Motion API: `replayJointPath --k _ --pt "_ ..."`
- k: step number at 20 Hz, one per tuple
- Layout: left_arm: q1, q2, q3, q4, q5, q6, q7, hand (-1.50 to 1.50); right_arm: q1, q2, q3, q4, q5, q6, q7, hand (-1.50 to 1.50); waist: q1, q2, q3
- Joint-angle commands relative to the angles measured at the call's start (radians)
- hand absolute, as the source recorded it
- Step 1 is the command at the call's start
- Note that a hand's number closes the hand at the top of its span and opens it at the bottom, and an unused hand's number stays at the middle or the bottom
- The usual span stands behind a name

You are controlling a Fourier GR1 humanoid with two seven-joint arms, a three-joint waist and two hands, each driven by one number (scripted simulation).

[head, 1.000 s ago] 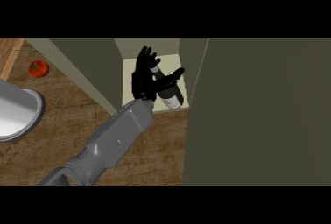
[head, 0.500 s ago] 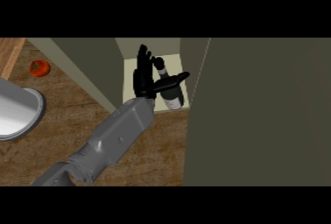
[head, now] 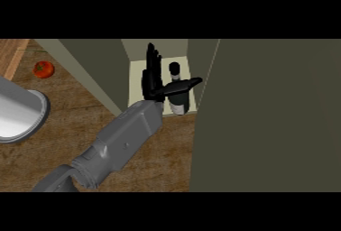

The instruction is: Pick up the wine, place it into the cabinet and close the cabinet

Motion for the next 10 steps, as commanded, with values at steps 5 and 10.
replayJointPath --k 5,10 --pt "0.001 0.0 -0.03 -0.08 0.04 0.009 -0.061 -1.5 0.014 -0.022 -0.016 -0.044 -0.026 -0.002 0.049 -1.5 0.023 -0.008 0.0" --pt "0.048 0.0 -0.045 -0.064 0.053 -0.09 -0.067 -1.5 0.027 -0.036 -0.064 -0.034 -0.059 0.013 0.026 -1.5 0.046 -0.011 0.001"
